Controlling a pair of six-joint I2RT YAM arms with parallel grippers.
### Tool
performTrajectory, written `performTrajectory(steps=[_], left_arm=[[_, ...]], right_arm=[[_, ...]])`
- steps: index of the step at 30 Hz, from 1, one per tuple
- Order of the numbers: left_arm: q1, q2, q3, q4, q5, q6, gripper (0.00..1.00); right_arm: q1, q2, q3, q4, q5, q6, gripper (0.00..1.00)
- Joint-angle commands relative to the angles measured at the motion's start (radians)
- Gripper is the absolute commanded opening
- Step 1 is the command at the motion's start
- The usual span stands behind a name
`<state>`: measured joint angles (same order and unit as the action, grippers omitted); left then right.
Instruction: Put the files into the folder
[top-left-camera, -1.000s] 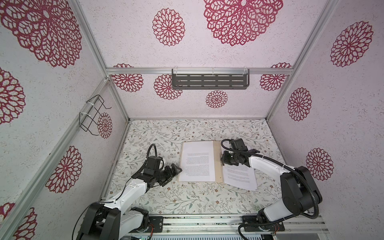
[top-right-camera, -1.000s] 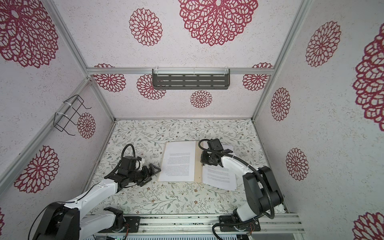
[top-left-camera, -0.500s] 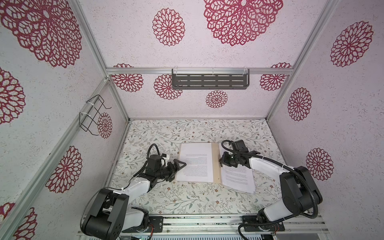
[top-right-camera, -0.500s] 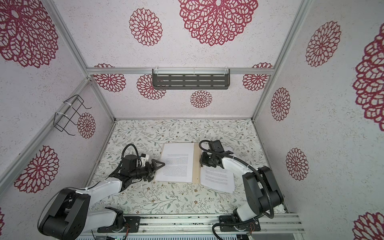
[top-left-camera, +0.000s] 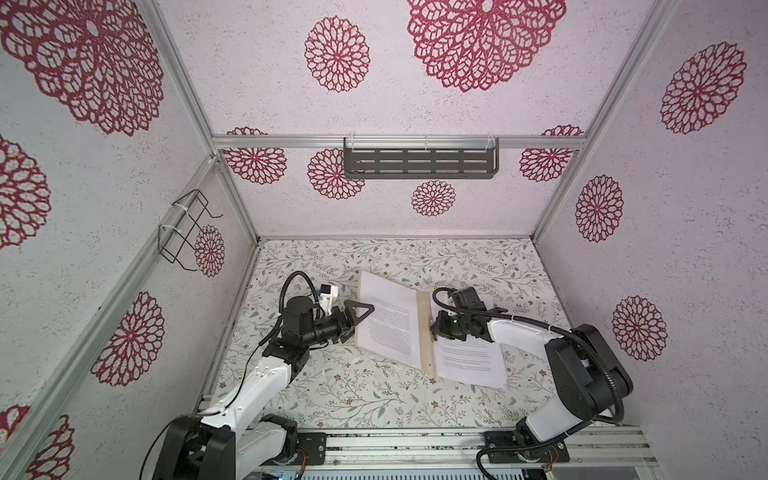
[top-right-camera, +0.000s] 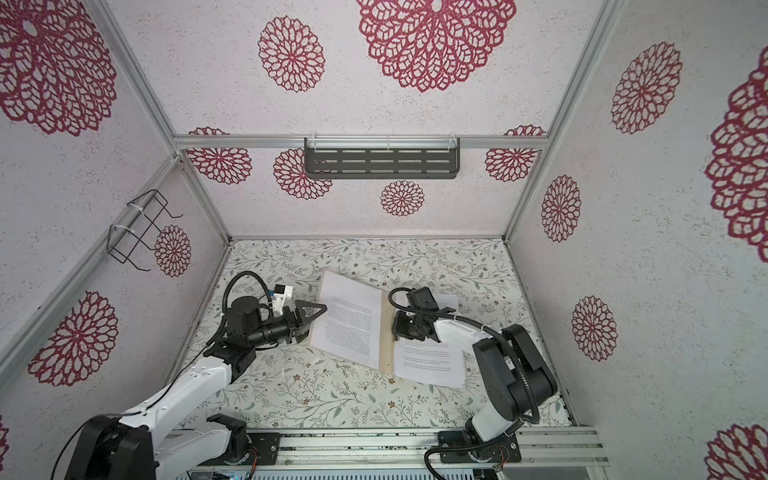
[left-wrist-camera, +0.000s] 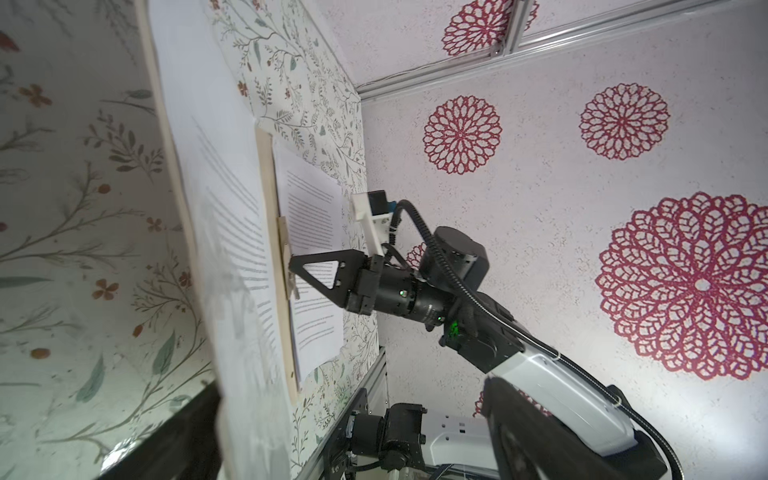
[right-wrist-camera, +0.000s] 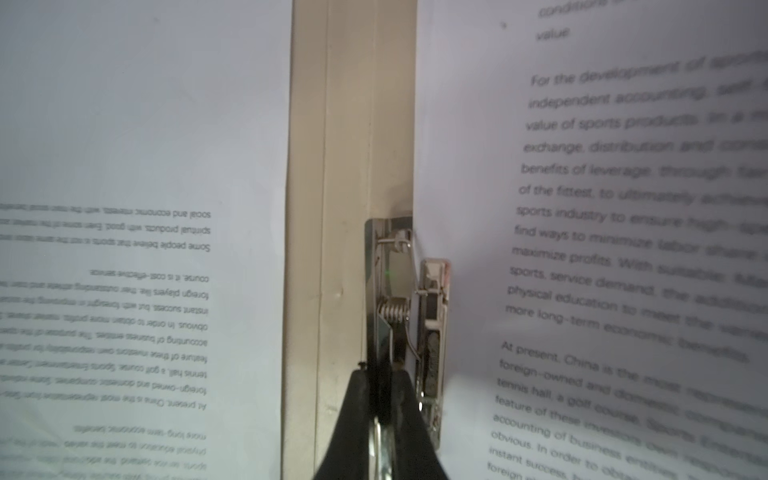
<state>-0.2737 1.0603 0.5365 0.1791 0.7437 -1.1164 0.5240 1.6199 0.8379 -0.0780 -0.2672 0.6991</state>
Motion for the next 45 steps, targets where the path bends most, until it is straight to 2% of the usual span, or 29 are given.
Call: performTrajectory(steps=[1,4,8,13,14,16,19,23,26,30,35,40,43,45], left_arm=[[0.008,-0.064,0.022,-0.191,-0.020,0.108,0.97],[0.006,-0.098,0.037,-0.255,-0.012,0.136,0.97],[0.005,-0.136,0.060,-0.306,-0.005,0.152,0.97],[0.005,-0.186,0.145,-0.473,-0.069,0.230,0.97],[0.005,-0.191,0.161,-0.489,-0.074,0.238,0.97],[0.005,-0.198,0.179,-0.499,-0.077,0.233,0.97],[0.004,-0.196,0.182,-0.498,-0.067,0.227,0.97],[-0.003,-0.179,0.158,-0.435,-0.053,0.199,0.97],[-0.019,-0.145,0.165,-0.402,-0.058,0.191,0.97],[-0.067,-0.081,0.204,-0.381,-0.089,0.205,0.97],[-0.156,0.035,0.273,-0.358,-0.131,0.222,0.97],[-0.300,0.215,0.346,-0.271,-0.185,0.211,0.97],[-0.389,0.376,0.411,-0.210,-0.203,0.206,0.97],[-0.437,0.497,0.463,-0.174,-0.201,0.199,0.97]], right_arm=[[0.070,0.055,0.050,0.102,0.032,0.097,0.00],[0.142,0.109,0.073,0.165,0.092,0.189,0.01],[0.252,0.182,0.164,0.207,0.152,0.259,0.10],[0.348,0.289,0.277,0.250,0.171,0.343,0.18],[0.360,0.303,0.293,0.254,0.177,0.351,0.20],[0.377,0.328,0.340,0.232,0.178,0.338,0.32],[0.378,0.318,0.374,0.202,0.166,0.268,0.43],[0.347,0.250,0.397,0.143,0.137,0.169,0.58],[0.300,0.177,0.404,0.049,0.154,0.109,0.62],[0.222,0.056,0.369,-0.067,0.248,0.027,0.70],[0.088,-0.128,0.249,-0.081,0.218,-0.045,0.78],[0.004,-0.324,0.185,-0.161,0.256,-0.142,0.85],[-0.036,-0.428,0.166,-0.224,0.297,-0.174,0.99],[-0.070,-0.487,0.150,-0.255,0.311,-0.186,0.99]])
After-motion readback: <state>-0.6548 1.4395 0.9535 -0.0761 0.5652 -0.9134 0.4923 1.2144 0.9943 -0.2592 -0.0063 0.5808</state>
